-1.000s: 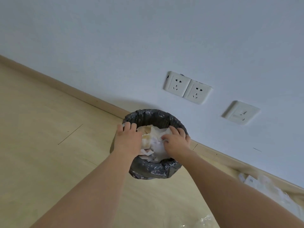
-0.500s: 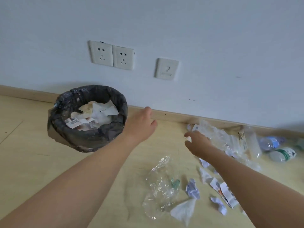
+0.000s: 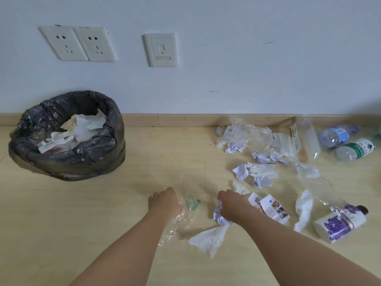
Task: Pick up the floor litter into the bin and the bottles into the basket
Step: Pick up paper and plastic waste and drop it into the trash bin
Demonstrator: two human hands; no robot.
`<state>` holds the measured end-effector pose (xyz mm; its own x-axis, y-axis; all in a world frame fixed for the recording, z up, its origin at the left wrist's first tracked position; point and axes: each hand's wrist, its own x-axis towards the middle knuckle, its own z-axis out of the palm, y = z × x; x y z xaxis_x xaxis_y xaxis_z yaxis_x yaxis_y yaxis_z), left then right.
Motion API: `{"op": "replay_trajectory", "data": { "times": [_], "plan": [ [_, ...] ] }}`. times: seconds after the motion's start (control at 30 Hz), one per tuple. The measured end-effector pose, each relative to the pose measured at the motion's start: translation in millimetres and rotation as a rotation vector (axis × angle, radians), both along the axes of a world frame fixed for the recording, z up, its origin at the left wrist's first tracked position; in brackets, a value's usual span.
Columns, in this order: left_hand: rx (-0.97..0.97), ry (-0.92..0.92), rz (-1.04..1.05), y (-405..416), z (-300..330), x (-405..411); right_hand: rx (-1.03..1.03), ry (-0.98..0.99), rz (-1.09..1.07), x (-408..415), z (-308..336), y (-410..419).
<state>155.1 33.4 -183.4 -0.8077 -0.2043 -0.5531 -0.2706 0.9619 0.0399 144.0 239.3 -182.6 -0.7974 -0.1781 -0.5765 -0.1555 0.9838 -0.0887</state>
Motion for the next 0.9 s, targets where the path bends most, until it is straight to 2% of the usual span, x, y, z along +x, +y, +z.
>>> {"op": "replay_trajectory", "data": {
  "times": [0.2, 0.3, 0.43, 0.57, 0.63, 0.77, 0.9],
  "plan": [
    [0.285, 0.017, 0.073, -22.3, 31.3, -29.5, -0.096, -0.069, -0.100, -12.9, 1.5, -4.9],
    [0.386, -0.020, 0.077, -30.3, 62.5, -45.7, -0.272, -0.073, -0.225, -37.1, 21.3, -6.3],
    [0.518, -0.014, 0.149, -40.1, 108.0, -61.1, -0.348, 0.133, -0.306, -69.9, 70.1, -16.0],
    [0.724, 0.187, 0.330, -64.9, 156.3, -76.8, -0.530, 0.189, -0.442, -89.9, 113.3, -40.4],
    [0.809, 0.308, 0.352, -91.8, 180.2, -85.6, -0.649, 0.216, -0.486, -98.7, 136.5, -63.7],
    [0.709, 0.580, 0.240, -163.8, 206.3, -102.2, -0.862, 0.293, -0.520, -112.0, 178.6, -132.0],
    [0.557, 0.906, 0.268, -232.5, 209.9, -115.0, -0.920, 0.350, -0.421, -125.3, 205.9, -214.5]
  ]
}}
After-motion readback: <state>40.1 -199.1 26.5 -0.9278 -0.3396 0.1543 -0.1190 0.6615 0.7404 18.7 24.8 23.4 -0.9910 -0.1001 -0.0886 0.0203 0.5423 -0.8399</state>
